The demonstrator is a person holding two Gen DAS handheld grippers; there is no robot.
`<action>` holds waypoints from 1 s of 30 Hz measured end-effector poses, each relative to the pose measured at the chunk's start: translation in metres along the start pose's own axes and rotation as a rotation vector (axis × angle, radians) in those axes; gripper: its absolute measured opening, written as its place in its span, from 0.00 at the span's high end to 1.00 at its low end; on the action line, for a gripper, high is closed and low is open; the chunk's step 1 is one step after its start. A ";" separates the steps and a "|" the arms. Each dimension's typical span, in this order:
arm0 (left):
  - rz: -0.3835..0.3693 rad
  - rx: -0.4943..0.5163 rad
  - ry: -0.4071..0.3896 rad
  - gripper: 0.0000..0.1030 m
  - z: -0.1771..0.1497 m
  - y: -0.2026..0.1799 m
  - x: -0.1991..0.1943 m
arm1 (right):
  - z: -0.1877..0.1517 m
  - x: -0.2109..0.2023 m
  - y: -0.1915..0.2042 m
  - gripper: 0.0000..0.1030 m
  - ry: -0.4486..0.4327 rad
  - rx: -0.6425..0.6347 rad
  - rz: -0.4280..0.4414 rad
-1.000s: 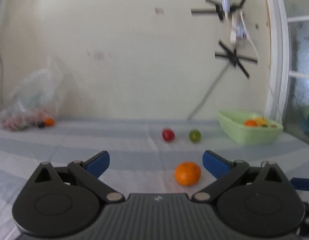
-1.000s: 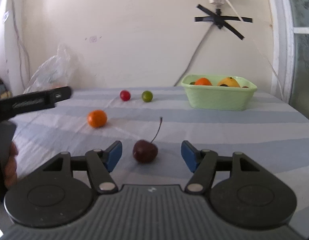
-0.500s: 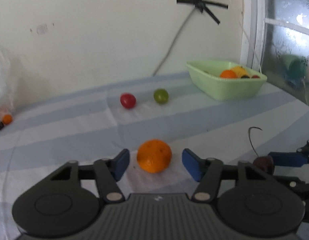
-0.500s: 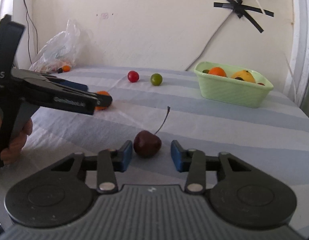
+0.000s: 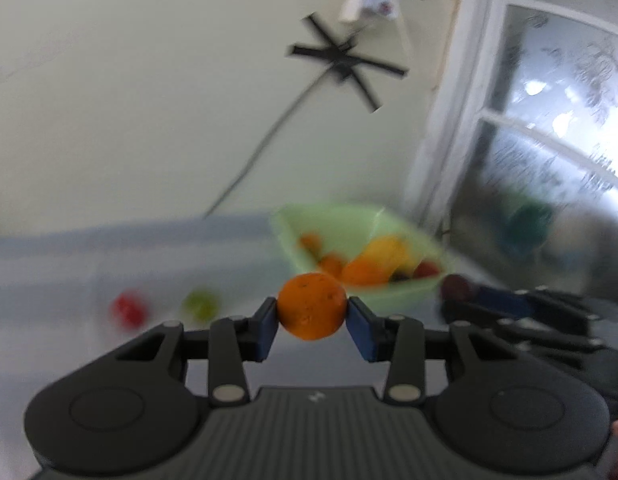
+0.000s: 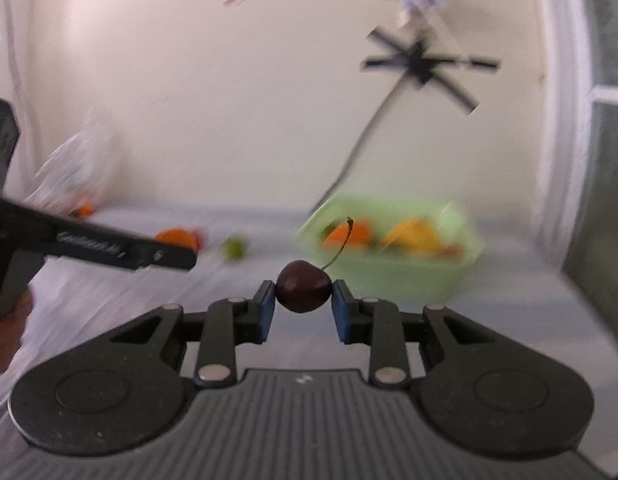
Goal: Organize fruits
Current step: 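Carry the mandarin and cherry into the green basin and open both tools, then grasp the red tomato with the left tool while the right tool grasps the green tomato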
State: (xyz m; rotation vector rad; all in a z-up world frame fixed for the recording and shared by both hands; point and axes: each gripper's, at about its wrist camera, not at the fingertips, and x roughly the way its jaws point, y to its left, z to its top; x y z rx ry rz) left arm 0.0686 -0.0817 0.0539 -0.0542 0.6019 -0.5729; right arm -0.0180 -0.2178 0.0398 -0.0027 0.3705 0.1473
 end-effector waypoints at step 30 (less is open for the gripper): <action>0.090 -0.135 0.045 0.54 0.031 0.136 0.004 | 0.027 0.058 0.013 0.54 0.017 0.073 0.183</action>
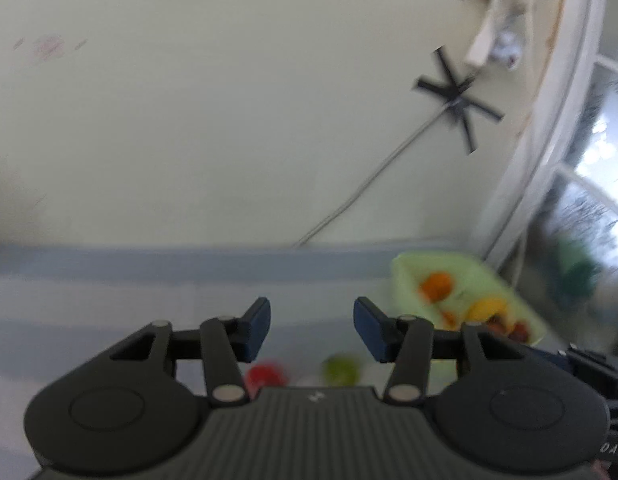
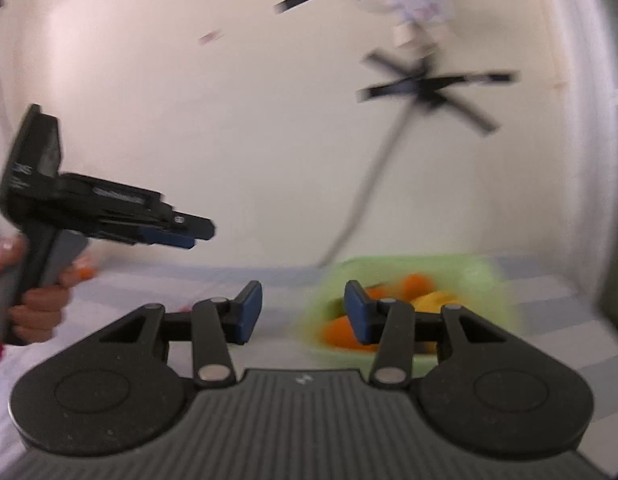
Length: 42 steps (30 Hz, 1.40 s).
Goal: Organize fruits
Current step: 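Grasp the red tomato with the left tool while the right tool grasps the green tomato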
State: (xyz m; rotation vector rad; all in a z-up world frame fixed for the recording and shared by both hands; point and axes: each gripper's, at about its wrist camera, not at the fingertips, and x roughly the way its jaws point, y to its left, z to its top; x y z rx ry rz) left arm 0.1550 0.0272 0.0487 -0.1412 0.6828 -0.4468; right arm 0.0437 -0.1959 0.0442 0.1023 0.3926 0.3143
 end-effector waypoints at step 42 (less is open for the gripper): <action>-0.145 0.146 0.067 0.72 -0.149 -0.125 -0.069 | -0.109 -0.108 0.033 0.70 0.142 -0.002 -0.141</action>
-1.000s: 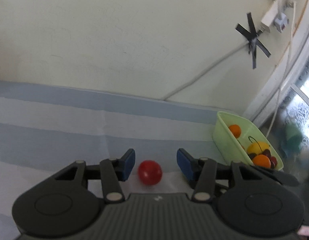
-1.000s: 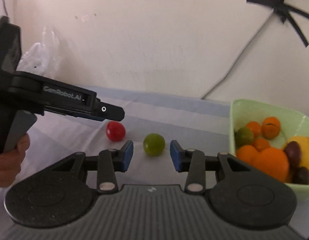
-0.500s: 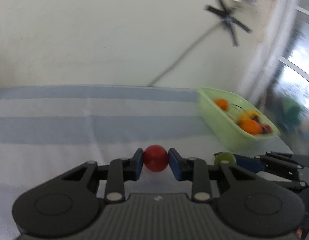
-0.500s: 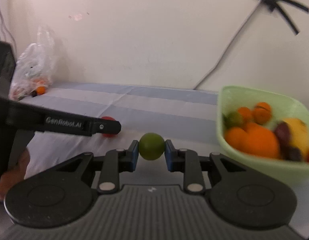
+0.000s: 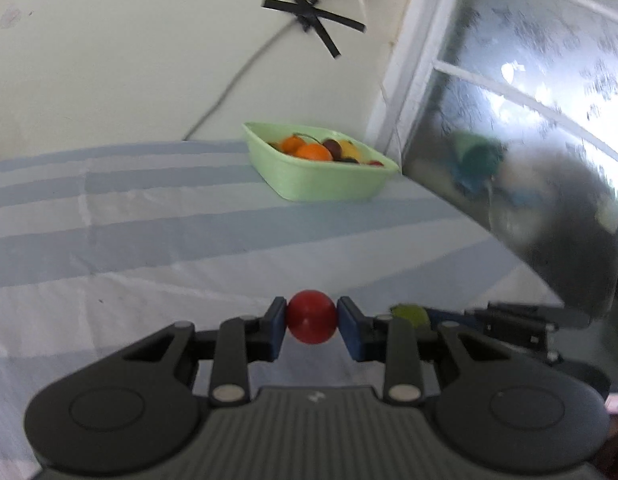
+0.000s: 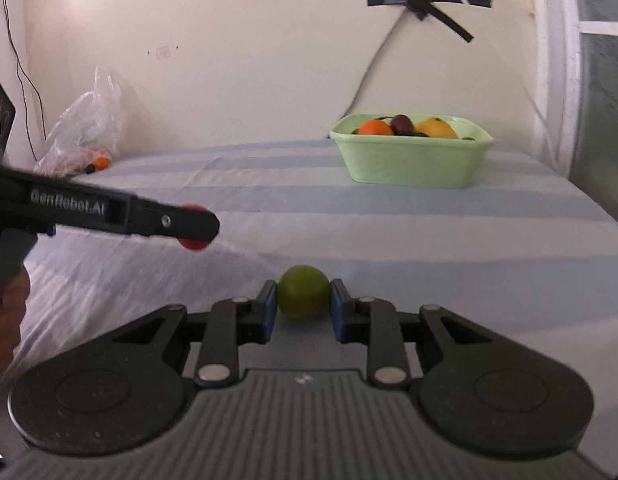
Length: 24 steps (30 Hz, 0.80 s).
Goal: Organize fruits
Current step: 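Grasp the red tomato with the left tool while the right tool grasps the green tomato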
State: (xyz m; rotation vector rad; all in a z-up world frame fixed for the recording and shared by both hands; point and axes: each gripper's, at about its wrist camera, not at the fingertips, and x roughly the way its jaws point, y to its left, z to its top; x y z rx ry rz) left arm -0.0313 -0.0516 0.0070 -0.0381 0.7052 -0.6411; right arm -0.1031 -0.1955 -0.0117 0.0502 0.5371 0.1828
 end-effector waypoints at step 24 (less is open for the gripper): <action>0.093 0.099 0.029 0.62 -0.014 -0.027 0.010 | -0.011 -0.005 0.009 0.58 -0.009 -0.070 -0.019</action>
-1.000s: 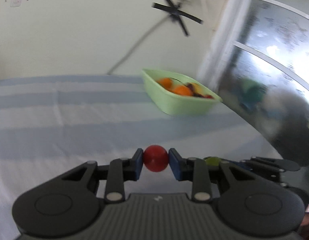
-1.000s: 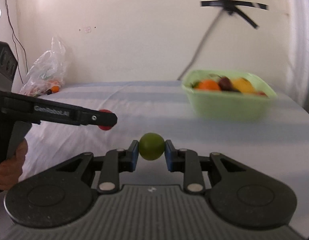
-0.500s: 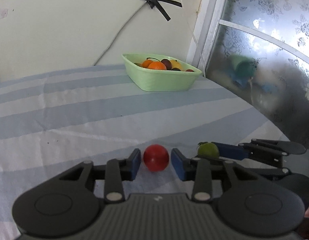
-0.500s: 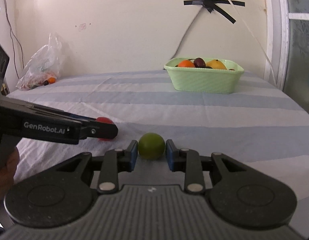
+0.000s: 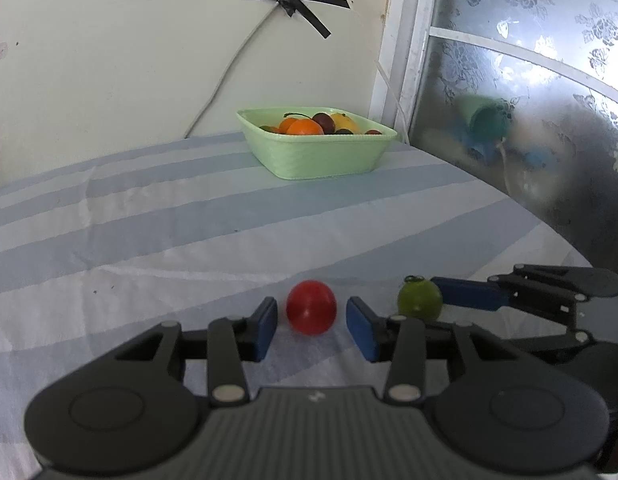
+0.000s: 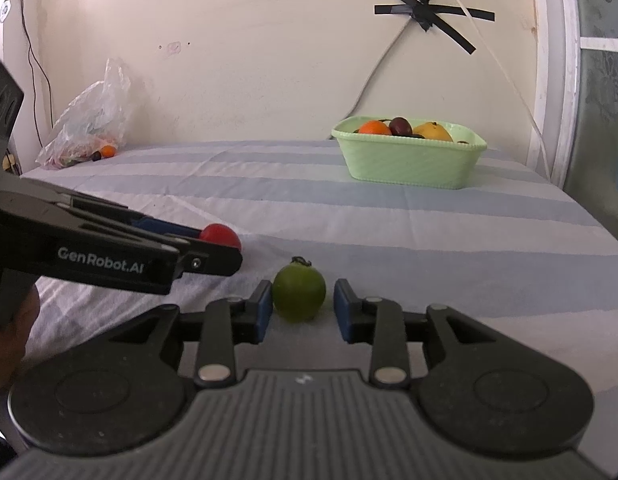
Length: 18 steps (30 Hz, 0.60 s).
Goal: Organize fruits
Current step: 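Grasp the red tomato with the left tool while the right tool grasps the green tomato, then carry both tomatoes into the green basin and open both tools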
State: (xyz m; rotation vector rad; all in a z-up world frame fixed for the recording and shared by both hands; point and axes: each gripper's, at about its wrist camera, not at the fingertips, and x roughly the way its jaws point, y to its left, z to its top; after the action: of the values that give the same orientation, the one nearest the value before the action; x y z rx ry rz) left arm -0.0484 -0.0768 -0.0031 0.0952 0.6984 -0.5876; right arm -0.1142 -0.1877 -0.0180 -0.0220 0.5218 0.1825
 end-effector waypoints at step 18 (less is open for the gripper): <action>-0.067 -0.009 -0.009 0.73 0.036 0.010 0.011 | 0.015 0.004 -0.012 0.71 -0.040 -0.013 0.021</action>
State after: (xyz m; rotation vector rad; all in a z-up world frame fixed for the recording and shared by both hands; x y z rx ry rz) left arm -0.0157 -0.0837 0.0164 0.0608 0.6973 -0.6487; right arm -0.1018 -0.1982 -0.0075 -0.0256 0.4815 0.2068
